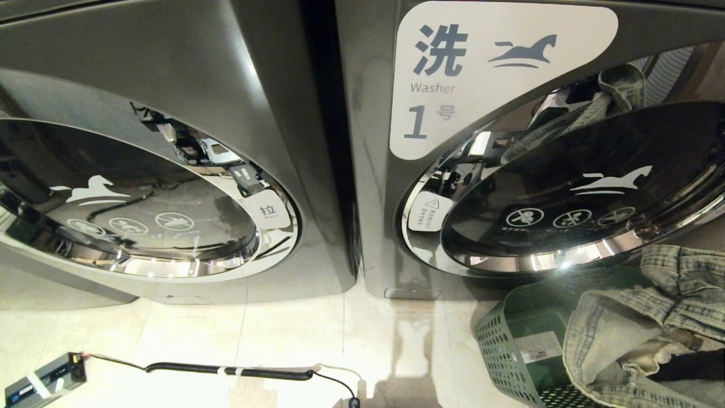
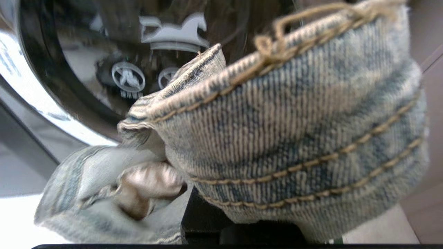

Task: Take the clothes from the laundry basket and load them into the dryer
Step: Put the clothes in the dryer

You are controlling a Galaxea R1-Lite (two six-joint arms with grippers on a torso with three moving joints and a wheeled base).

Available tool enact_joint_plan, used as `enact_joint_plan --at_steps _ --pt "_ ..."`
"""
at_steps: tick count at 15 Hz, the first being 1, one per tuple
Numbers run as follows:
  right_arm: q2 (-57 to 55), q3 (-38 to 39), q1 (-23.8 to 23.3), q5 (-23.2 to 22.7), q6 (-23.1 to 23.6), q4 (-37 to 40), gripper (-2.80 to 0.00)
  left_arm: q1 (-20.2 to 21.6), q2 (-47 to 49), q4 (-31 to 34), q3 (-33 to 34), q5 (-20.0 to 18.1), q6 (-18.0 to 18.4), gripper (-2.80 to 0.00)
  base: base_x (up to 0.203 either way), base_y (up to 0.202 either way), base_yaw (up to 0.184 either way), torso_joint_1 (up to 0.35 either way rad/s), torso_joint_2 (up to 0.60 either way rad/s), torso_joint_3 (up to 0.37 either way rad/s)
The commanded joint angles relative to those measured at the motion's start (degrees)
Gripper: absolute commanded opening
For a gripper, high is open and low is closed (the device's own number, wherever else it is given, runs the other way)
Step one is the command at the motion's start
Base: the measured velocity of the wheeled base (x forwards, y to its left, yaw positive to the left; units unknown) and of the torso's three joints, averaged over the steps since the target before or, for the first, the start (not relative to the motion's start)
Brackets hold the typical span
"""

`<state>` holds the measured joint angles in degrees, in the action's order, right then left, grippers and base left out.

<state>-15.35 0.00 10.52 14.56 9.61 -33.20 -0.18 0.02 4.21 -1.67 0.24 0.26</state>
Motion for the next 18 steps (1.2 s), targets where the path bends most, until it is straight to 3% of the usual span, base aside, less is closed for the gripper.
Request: enact_joint_plan --at_steps 1,4,5,6,8,10,14,16,18 --pt "-0.3 0.0 0.0 0.2 -0.2 3.2 -2.8 0.0 -0.2 0.0 0.0 0.0 0.0 -2.8 0.0 0.0 0.0 0.0 0.0 0.0" --pt "-0.3 -1.8 0.0 0.0 -5.8 30.5 -2.8 0.0 -0.2 0.0 0.1 0.0 0.0 -2.8 0.0 0.0 0.0 0.0 0.0 0.0" --pt "-0.5 -3.9 -0.2 -2.3 -8.1 38.3 -2.8 0.0 -0.2 0.0 0.0 0.0 0.0 -2.8 0.0 0.0 0.0 0.0 0.0 0.0" --pt "-1.8 -4.8 -1.2 -5.9 -9.6 41.4 -2.8 0.0 -0.2 0.0 0.0 0.0 0.0 -2.8 0.0 0.0 0.0 0.0 0.0 0.0" --pt "-3.5 -3.7 -7.3 -12.0 -10.0 41.2 -2.8 0.0 -0.2 0.0 0.0 0.0 0.0 -2.8 0.0 0.0 0.0 0.0 0.0 0.0" --pt "-0.2 -1.3 -12.3 -14.1 -5.6 36.1 -2.8 0.0 -0.2 -0.1 0.0 0.0 0.0 -2.8 0.0 0.0 0.0 0.0 0.0 0.0" --pt "13.3 -0.1 -10.6 -17.6 0.7 33.6 -2.8 0.0 -0.2 0.0 0.0 0.0 0.0 -2.8 0.0 0.0 0.0 0.0 0.0 0.0" --pt "15.6 0.0 -10.3 -17.4 0.5 33.5 -2.8 0.0 -0.2 0.0 0.0 0.0 0.0 -2.8 0.0 0.0 0.0 0.0 0.0 0.0" --pt "15.4 0.0 -10.2 -16.2 -2.7 33.4 -2.8 0.0 -0.2 0.0 0.0 0.0 0.0 -2.8 0.0 0.0 0.0 0.0 0.0 0.0"
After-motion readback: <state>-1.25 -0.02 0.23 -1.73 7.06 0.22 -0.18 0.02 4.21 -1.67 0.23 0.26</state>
